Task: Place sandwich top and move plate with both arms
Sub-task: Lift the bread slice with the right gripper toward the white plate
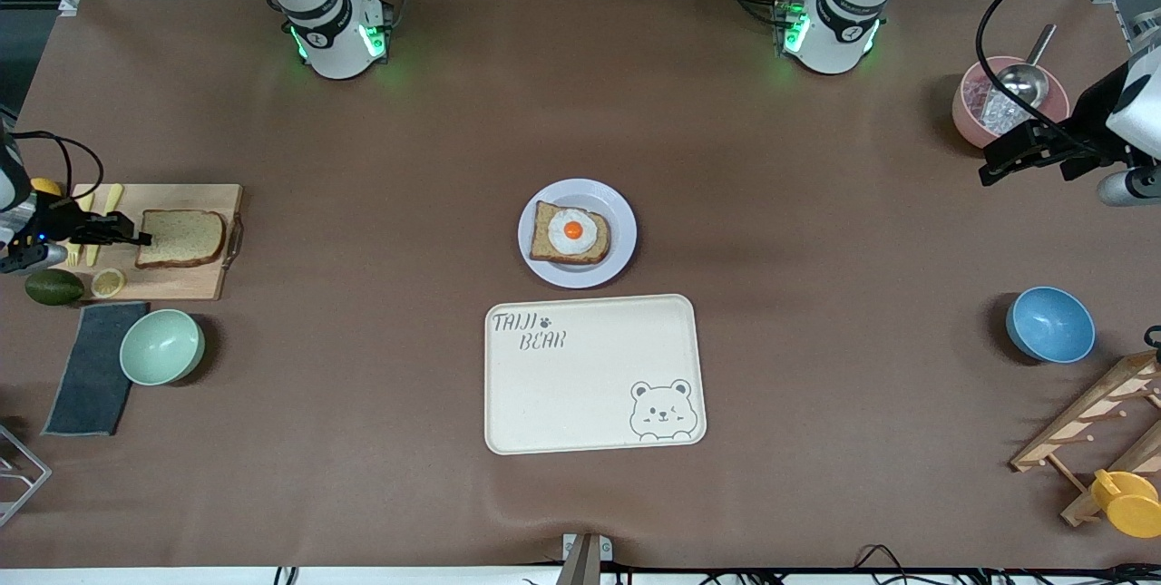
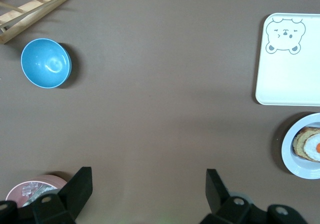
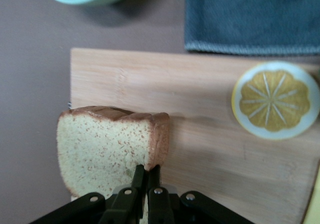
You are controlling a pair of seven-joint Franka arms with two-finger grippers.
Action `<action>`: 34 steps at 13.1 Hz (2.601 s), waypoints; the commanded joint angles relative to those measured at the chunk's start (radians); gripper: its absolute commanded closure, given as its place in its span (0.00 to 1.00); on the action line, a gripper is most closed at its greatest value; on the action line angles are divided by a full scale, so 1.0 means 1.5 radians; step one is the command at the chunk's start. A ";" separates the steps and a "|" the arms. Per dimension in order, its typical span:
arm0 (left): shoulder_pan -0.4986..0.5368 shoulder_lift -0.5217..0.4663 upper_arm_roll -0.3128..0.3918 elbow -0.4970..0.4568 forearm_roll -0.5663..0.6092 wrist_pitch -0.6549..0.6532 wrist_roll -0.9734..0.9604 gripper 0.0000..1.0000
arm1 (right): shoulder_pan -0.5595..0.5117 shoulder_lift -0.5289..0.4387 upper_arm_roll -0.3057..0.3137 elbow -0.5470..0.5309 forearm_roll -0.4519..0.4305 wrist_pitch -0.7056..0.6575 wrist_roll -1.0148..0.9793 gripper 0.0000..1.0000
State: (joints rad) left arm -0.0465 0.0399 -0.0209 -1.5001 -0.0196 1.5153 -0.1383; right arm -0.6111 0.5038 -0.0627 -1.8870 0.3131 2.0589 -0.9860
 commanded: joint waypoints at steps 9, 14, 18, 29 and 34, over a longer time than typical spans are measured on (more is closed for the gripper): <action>0.001 0.008 0.001 0.010 -0.014 -0.001 0.011 0.00 | 0.099 -0.091 0.011 -0.004 0.070 -0.110 0.194 1.00; 0.003 0.008 0.001 0.010 -0.014 -0.001 0.011 0.00 | 0.211 -0.209 0.011 -0.088 0.102 -0.107 0.326 1.00; 0.004 0.008 0.001 0.010 -0.015 -0.001 0.011 0.00 | 0.285 -0.274 0.011 -0.134 0.144 -0.101 0.362 1.00; 0.006 0.007 0.001 0.010 -0.015 -0.002 0.011 0.00 | 0.570 -0.308 0.012 -0.158 0.214 -0.008 0.627 1.00; 0.008 0.007 0.001 0.010 -0.015 -0.001 0.012 0.00 | 0.683 -0.284 0.012 -0.201 0.273 0.140 0.715 1.00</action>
State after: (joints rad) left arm -0.0426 0.0464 -0.0197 -1.4998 -0.0196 1.5153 -0.1383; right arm 0.3744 0.0786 -0.0322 -2.1553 0.6710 2.2053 0.0687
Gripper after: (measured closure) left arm 0.000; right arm 0.943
